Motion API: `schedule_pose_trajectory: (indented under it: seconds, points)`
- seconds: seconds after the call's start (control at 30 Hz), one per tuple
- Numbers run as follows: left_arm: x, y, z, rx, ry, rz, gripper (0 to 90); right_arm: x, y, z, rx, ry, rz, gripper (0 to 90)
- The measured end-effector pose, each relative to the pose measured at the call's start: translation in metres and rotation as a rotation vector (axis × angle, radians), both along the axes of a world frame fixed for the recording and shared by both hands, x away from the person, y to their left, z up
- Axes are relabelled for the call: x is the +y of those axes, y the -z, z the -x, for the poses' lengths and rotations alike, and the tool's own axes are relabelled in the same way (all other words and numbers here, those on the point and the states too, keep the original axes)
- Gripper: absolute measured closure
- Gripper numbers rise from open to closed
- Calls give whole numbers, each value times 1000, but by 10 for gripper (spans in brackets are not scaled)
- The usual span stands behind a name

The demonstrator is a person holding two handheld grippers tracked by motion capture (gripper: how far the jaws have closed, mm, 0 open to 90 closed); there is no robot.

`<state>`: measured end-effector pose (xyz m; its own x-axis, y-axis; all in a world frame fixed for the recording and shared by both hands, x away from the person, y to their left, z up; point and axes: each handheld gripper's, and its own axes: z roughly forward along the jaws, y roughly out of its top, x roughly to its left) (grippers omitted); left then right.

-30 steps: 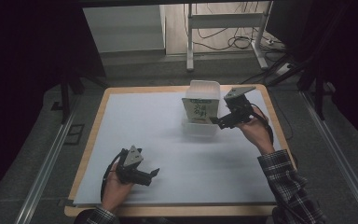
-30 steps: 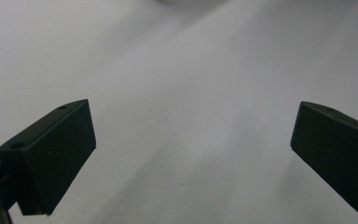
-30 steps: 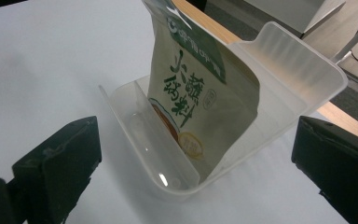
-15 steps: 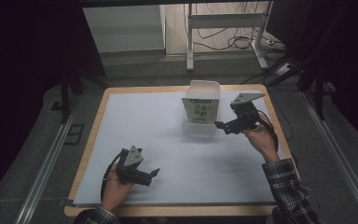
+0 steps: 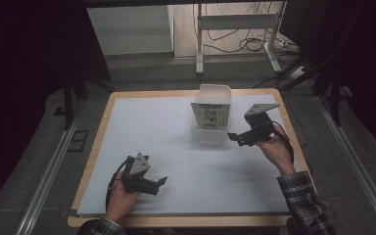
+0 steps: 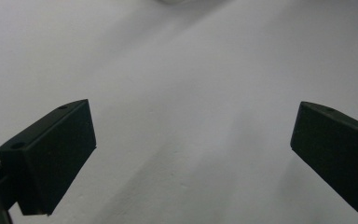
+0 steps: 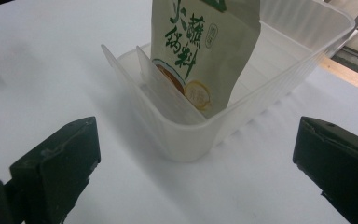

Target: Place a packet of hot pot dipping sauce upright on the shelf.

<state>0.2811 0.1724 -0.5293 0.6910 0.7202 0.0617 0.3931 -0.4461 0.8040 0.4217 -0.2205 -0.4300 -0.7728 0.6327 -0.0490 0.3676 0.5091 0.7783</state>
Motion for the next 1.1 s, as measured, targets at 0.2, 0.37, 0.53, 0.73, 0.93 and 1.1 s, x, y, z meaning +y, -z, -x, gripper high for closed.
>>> schedule_pose_trajectory:
  seconds: [0.2, 0.37, 0.53, 0.73, 0.93, 1.1]
  points:
    - [0, 0, 0, 0, 0, 0, 1, -3, 4, 3, 5, -6, -6, 1]
    - [0, 0, 0, 0, 0, -1, 1, -6, 6, 6, 5, -6, -17, 0]
    - [0, 0, 0, 0, -1, 1, 1, -9, 9, 11, 9, -2, -7, 0]
    - [0, 0, 0, 2, -2, 2, 1, -15, 12, 18, 12, 5, 6, 0]
    - [0, 0, 0, 1, -1, 0, 1, -19, 14, 24, 14, 5, -8, 0]
    - [0, 0, 1, -1, 0, 4, 1, -19, 17, 32, 16, 6, -3, 0]
